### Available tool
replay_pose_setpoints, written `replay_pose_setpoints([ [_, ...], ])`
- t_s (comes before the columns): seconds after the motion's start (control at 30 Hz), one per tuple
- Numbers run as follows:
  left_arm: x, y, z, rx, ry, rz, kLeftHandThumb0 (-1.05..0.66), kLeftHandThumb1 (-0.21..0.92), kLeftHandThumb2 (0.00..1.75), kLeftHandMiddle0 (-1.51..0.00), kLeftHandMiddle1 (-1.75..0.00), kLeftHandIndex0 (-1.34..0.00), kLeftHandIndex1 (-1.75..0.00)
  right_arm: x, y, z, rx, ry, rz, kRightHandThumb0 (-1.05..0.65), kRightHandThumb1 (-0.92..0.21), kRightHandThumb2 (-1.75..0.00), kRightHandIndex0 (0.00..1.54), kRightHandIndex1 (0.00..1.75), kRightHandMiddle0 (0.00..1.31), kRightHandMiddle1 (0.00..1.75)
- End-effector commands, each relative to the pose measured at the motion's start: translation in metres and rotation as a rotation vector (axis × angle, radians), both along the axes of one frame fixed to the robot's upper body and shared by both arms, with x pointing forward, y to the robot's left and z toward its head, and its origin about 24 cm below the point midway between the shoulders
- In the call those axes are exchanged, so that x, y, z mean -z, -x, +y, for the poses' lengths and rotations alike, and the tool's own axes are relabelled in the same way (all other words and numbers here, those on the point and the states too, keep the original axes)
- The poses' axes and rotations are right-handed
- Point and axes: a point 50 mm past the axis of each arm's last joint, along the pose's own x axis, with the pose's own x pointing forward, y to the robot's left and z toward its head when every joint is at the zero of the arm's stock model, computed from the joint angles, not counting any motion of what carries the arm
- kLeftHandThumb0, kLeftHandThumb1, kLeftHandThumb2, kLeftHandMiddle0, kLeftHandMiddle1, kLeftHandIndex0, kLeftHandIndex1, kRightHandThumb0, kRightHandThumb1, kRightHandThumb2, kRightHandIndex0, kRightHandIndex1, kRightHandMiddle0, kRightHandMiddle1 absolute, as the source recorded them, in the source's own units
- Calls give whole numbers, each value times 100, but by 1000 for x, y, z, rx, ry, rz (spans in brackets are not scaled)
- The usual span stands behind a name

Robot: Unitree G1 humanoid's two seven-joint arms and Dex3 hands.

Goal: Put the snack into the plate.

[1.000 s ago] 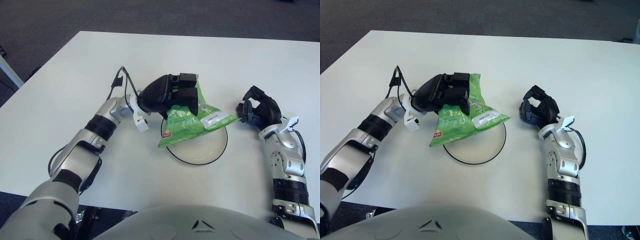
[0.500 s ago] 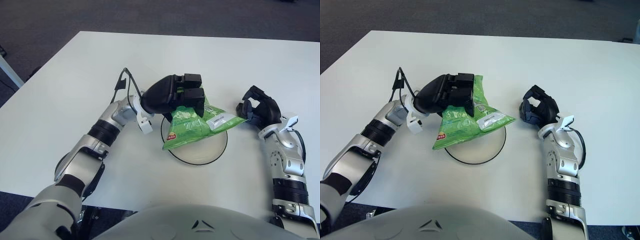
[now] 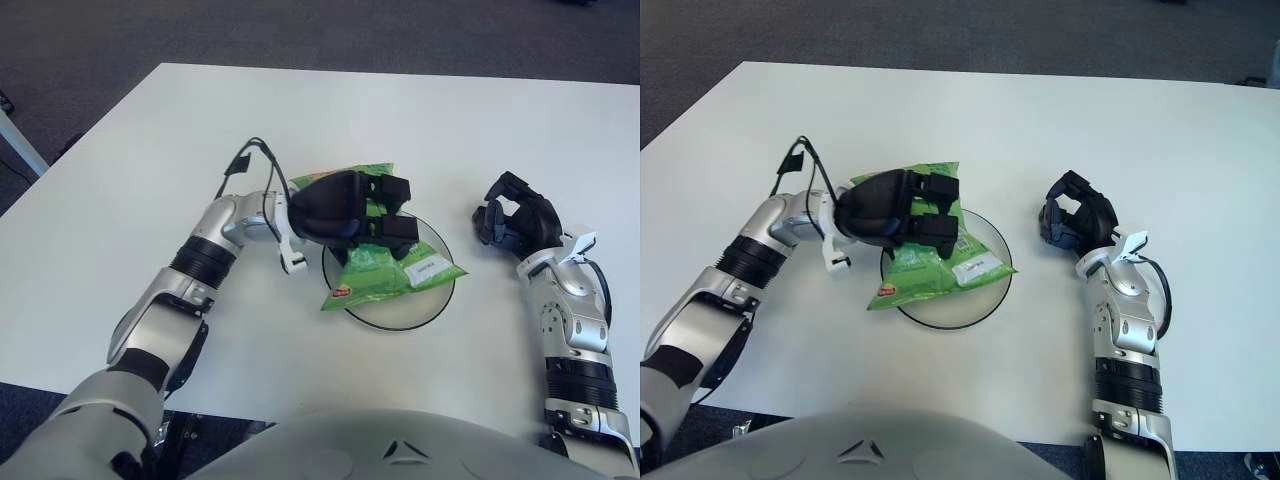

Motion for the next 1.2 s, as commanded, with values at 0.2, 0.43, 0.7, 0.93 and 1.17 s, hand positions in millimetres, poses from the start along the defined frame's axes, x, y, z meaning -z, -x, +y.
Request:
replay_pose_setpoints([
  [0.2,1,-1,-1,-18,-107,-52,0,21,145,-70,-174,-45,-175,35,12,4,10,-46,180,-45,-40,-121,125,175,55,175],
  [0.43,5,2,-7,25,-148,-32,0,17,149,-73,-174,-48,-175,35,11,4,9,-44,177,-45,-40,-122,125,175,55,175],
  [0.7,8,4,-10,27,-187,-5,-1,10,156,-79,-175,-57,-168,36,11,4,0,-36,191,-46,-39,-123,124,175,56,175],
  [0.93,10,5,-9,32,-207,35,-1,32,129,-57,-175,-49,-164,35,10,4,-16,-34,190,-46,-38,-124,124,175,56,175],
  [1.17,9,4,-7,36,-240,57,-1,54,105,-34,-175,-33,-174,35,10,5,-20,-35,191,-46,-38,-124,125,175,57,175],
])
